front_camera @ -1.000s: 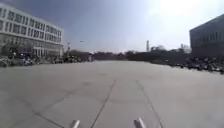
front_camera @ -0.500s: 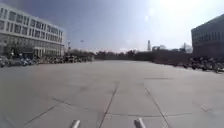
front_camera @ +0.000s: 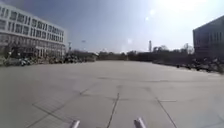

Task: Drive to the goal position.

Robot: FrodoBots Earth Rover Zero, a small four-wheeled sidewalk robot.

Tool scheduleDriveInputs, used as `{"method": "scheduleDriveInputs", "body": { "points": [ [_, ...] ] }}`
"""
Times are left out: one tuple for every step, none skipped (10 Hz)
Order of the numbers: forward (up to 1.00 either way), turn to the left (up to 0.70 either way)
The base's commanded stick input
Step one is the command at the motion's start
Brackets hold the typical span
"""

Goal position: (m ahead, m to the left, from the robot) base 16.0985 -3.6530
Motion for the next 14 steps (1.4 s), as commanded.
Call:
{"method": "scheduleDriveInputs", "body": {
  "points": [
    [0.7, 0.0],
    [0.7, 0.0],
    [0.7, 0.0],
    [0.7, 0.0],
    [0.7, 0.06],
    [0.7, 0.14],
    [0.7, 0.11],
    [0.7, 0.04],
    [0.7, 0.0],
    [0.7, 0.0],
    [0.7, 0.0],
    [0.7, 0.0],
    [0.7, 0.0],
    [0.7, -0.08]
  ]
}}
